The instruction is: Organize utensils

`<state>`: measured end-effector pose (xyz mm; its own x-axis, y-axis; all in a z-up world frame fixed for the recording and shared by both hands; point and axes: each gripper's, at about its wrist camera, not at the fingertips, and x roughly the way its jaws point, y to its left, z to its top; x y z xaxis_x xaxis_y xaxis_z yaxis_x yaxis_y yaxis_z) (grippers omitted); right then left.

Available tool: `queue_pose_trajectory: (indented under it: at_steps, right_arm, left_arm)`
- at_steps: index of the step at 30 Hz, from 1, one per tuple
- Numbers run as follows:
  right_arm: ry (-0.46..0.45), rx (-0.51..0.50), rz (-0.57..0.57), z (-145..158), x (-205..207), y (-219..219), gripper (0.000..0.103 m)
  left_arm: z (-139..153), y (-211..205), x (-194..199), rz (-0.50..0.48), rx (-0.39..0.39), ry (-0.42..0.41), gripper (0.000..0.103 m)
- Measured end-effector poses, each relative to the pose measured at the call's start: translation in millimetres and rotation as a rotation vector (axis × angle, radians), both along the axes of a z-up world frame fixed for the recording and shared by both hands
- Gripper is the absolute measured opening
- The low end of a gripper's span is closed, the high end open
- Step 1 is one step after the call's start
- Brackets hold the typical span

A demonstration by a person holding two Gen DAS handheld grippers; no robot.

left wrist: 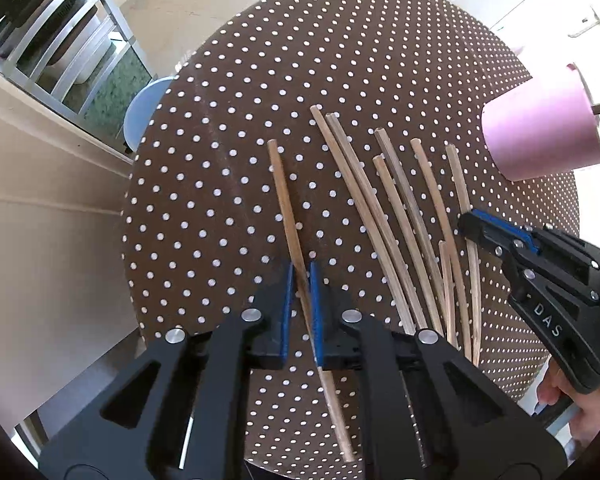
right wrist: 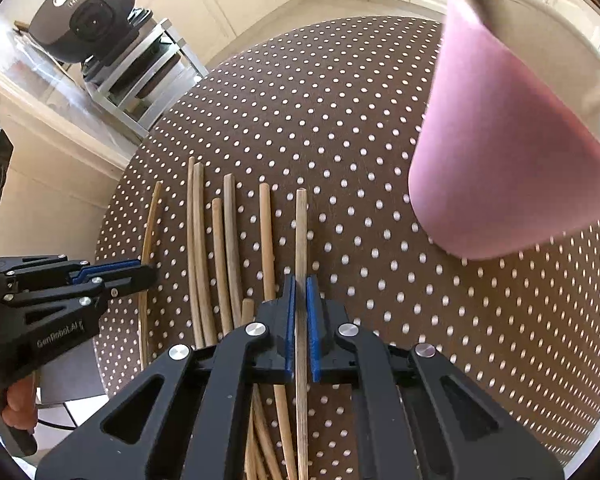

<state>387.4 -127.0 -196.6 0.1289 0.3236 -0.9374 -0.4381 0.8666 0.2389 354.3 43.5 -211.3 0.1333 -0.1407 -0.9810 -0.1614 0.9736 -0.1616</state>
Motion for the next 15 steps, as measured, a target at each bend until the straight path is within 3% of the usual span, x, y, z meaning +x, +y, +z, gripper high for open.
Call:
queue_pose_trajectory:
  at_steps: [9,15]
  right_arm:
    - [-0.071,0.086,-0.033,34,-28,-24,0.005]
    - [-0.157,0.167,-0.077,71,-43,-45,0.005]
  left_arm:
    - [27,12,-18,-0.021,-0.055,-0.079,0.007]
    - [61,10,-35,-0.06,-0.098,-0.17,0.006]
